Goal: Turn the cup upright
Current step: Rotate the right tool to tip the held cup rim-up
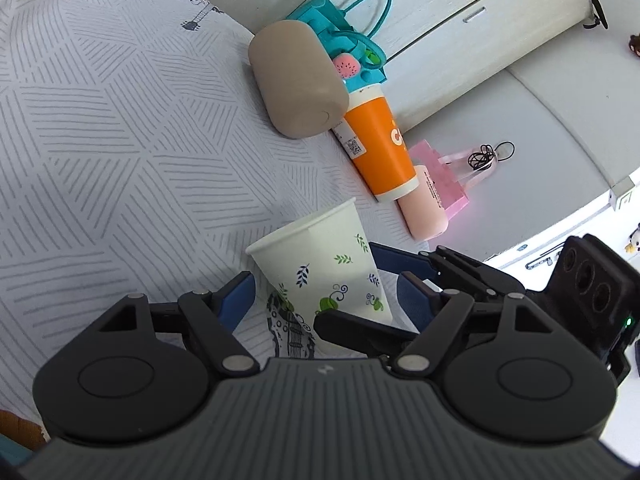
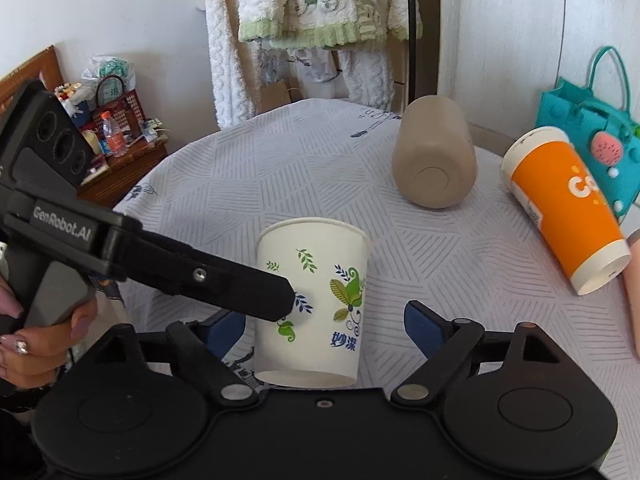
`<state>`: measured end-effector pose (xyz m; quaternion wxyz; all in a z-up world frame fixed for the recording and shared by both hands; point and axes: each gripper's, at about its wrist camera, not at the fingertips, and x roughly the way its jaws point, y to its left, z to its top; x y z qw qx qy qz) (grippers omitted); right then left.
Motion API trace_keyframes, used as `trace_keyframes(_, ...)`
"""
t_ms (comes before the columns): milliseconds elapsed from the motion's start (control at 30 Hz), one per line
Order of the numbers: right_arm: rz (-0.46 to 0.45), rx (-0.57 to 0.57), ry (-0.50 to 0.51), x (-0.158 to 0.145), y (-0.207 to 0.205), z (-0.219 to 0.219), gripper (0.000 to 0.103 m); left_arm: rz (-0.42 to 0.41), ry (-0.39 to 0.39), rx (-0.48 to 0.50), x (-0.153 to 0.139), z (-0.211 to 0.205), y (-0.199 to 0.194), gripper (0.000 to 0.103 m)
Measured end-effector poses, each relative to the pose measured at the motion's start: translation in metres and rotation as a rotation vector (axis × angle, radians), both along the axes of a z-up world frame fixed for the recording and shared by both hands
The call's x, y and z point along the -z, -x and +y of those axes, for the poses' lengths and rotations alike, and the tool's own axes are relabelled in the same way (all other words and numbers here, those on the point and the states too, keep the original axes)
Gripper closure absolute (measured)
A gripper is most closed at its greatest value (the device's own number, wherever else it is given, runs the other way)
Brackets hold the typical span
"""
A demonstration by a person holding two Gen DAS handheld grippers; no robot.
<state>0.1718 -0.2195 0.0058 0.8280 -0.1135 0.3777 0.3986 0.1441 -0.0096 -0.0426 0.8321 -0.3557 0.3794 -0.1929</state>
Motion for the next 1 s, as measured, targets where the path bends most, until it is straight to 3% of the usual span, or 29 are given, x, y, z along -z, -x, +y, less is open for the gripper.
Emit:
trace_keyframes(167, 0.070, 0.005, -0.067, 0.002, -0.006, -0.003, 0.031, -0.015, 0.007, -0.006, 0.001, -0.002, -0.004, 0.037)
trace_keyframes(200, 0.061, 0.020, -0.073, 0.002, -0.004, -0.003, 0.031, -0.017, -0.006, -0.011, 0.001, -0.003, -0.005, 0.042)
trace_keyframes(300, -0.005, 0.031, -0.032, 0.000, 0.007, 0.001, 0.036, -0.030, -0.017, 0.002, 0.000, -0.004, -0.006, 0.042)
trace_keyframes(600, -0.040, 0.028, -0.036, -0.005, 0.009, -0.008, 0.036, -0.131, -0.087, 0.022, -0.011, -0.015, 0.000, 0.046)
trace_keyframes(800, -0.158, -0.025, -0.063, -0.009, 0.027, -0.010, 0.036, -0.241, -0.151, 0.059, -0.026, -0.012, 0.015, 0.047)
trace_keyframes(1000, -0.238, -0.027, -0.028, -0.008, 0.034, -0.006, 0.036, -0.357, -0.295, 0.079, -0.034, -0.024, 0.028, 0.052)
